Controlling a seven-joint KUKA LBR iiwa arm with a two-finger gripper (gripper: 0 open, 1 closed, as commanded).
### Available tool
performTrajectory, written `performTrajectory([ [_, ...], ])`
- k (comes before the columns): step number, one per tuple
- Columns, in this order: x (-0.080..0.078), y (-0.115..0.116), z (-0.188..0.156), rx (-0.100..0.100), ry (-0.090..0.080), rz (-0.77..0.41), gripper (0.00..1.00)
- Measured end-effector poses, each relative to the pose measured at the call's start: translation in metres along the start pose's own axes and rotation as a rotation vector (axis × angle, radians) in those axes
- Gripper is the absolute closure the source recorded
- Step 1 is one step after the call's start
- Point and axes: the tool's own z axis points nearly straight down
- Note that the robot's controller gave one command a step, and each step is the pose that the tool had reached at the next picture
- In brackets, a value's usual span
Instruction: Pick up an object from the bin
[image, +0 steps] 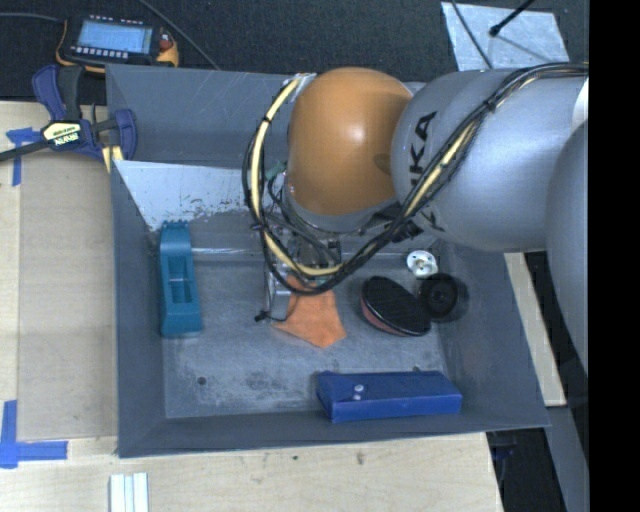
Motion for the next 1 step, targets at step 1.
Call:
performTrajectory([
  [1,-0.0016,-0.0007,-0.0051,-0.002,-0.008,0.003,0.0],
])
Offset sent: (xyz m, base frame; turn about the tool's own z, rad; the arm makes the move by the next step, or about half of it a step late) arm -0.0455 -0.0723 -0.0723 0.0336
